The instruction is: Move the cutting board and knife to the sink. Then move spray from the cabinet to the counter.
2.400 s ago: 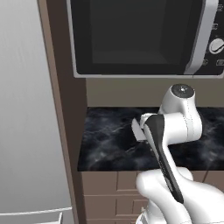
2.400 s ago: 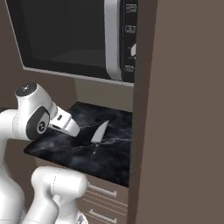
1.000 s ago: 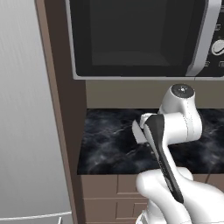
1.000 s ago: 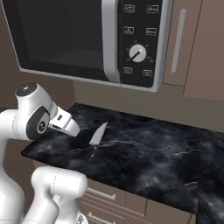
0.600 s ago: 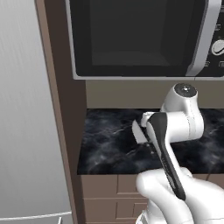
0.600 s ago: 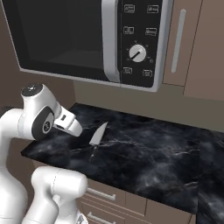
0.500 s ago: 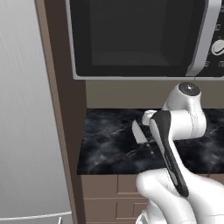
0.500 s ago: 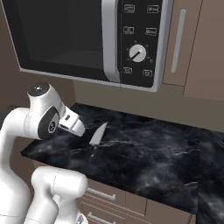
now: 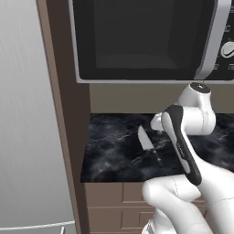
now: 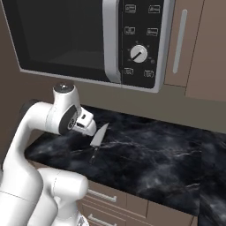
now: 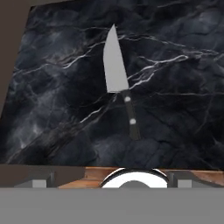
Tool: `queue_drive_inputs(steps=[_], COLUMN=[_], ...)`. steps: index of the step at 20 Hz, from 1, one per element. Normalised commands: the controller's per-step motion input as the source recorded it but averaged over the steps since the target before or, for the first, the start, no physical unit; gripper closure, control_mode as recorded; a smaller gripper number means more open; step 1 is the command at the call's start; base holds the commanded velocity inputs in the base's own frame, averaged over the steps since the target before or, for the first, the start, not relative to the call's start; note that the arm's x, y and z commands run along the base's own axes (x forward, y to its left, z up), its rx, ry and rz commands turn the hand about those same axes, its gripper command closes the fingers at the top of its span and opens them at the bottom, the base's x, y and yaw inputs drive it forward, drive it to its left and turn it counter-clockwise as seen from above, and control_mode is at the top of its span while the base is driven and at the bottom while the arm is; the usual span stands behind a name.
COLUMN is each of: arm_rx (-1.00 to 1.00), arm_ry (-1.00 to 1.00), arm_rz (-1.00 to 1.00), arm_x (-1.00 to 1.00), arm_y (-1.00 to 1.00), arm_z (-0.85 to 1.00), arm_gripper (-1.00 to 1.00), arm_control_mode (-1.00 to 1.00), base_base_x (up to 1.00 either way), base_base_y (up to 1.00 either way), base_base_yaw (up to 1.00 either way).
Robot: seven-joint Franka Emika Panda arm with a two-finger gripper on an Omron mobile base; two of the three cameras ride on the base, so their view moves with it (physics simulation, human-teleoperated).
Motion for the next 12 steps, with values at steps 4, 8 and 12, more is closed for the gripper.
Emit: queue_drive_inputs(steps=[4,8,12], arm_rx=[-0.07,-0.01,0.00], arm_ry=[0.20,0.16,0.05], arm_rz=[0.03,0.00,0.00], arm_x=[0.17,0.14,0.01], arm_y=[-0.02,-0.07,-0.16], arm_z=[-0.26,-0.34,-0.42], arm_gripper=[-1.00,-1.00,-1.00], arm_control_mode=[-1.00,-1.00,-1.00], base_base_x=[0.00,0.00,0.00], base_base_y=[0.00,0.00,0.00], base_base_yaw=[0.00,0.00,0.00])
